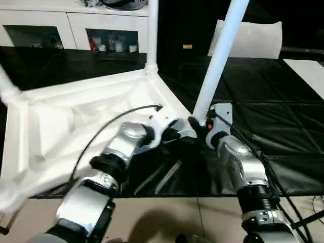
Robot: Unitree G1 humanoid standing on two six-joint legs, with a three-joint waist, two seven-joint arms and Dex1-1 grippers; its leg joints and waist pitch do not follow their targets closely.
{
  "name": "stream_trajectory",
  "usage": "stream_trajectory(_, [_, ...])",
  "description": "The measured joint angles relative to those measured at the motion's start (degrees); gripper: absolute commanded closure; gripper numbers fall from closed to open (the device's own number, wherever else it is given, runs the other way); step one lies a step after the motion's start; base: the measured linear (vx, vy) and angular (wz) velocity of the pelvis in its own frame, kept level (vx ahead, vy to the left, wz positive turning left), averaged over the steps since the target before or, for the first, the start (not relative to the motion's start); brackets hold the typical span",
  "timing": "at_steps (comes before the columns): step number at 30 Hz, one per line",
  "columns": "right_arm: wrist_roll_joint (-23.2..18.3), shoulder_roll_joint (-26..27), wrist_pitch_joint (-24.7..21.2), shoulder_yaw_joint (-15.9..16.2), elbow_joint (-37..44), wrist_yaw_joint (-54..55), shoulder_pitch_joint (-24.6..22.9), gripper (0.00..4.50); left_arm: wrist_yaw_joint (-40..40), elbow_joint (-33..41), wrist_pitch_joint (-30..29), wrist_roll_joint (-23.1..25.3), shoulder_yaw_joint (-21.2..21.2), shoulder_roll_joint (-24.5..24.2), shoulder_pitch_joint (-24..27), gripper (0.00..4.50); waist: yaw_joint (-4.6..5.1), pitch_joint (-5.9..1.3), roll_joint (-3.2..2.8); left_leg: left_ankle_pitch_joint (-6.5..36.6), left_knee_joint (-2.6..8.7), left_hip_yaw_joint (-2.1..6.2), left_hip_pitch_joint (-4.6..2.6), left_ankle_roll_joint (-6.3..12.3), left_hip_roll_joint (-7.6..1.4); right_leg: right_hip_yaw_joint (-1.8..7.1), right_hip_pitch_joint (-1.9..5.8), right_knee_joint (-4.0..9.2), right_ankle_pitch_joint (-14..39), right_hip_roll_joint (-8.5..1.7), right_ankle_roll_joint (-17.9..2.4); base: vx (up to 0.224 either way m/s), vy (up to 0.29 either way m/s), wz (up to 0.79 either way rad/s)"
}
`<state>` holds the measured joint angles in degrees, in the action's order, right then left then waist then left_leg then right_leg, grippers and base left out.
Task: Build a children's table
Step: Rotate leg to tighten
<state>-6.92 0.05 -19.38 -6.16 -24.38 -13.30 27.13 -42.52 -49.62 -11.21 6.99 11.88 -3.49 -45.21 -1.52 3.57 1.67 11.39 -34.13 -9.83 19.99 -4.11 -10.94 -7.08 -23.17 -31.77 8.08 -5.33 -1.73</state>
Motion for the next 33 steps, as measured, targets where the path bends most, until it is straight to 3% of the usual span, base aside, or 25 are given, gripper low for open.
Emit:
stream_trajectory(7, [-0.1, -1.3, 2.0, 1.5, 3.0, -4.7, -2.8, 0.81, -2.9, 2.7, 0.5, -0.1, 0.2, -1.6, 1.2, 4.5, -0.09, 0.01, 0.0, 0.0, 0.53, -0.03, 0.02, -0.02, 0.0, 0.04, -0.15, -0.28, -0.2, 0.03, 0.1, 0.0, 0.0, 0.0])
stream_trajectory(16, [-1.7, -13.8, 6.1, 7.5, 6.5, -26.4, -7.1, 0.06, -14.2, 5.4, 7.8, -0.7, 1.6, -9.2, 3.5, 4.5, -0.84, 0.07, -0.15, -0.2, 0.94, -0.05, 0.2, 0.22, -0.09, 0.07, -0.71, -0.66, -0.3, 0.17, -0.1, 0.0, 0.0, 0.0])
stream_trajectory(21, [-2.5, -20.3, 7.8, 9.4, 7.8, -37.7, -7.4, 0.06, -24.1, 6.5, 12.5, -2.9, 2.8, -13.0, 5.2, 4.5, -1.12, 0.12, -0.06, -0.1, 0.87, -0.1, 0.2, 0.13, -0.08, 0.11, -0.7, -0.7, -0.3, 0.13, -0.2, 0.0, 0.0, 0.0])
stream_trajectory(29, [-2.3, -25.9, 11.9, 15.7, 7.7, -51.1, -6.5, 0.06, -37.4, 6.1, 17.2, -4.6, 5.4, -15.7, 5.4, 4.5, -3.46, 0.21, 0.11, 0.0, 0.36, -0.09, 0.12, -0.06, -0.07, 0.19, -0.7, -0.94, -0.2, 0.03, -0.1, 0.0, 0.0, 0.0])
stream_trajectory(33, [-1.9, -27.2, 13.5, 17.5, 6.9, -55.8, -5.9, 0.06, -41.6, 5.8, 19.1, -5.0, 6.7, -16.3, 5.1, 4.5, -3.84, 0.24, 0.14, 0.0, 0.23, -0.1, 0.11, -0.06, -0.08, 0.21, -0.68, -1.15, -0.2, -0.01, 0.0, 0.0, 0.0, 0.0])
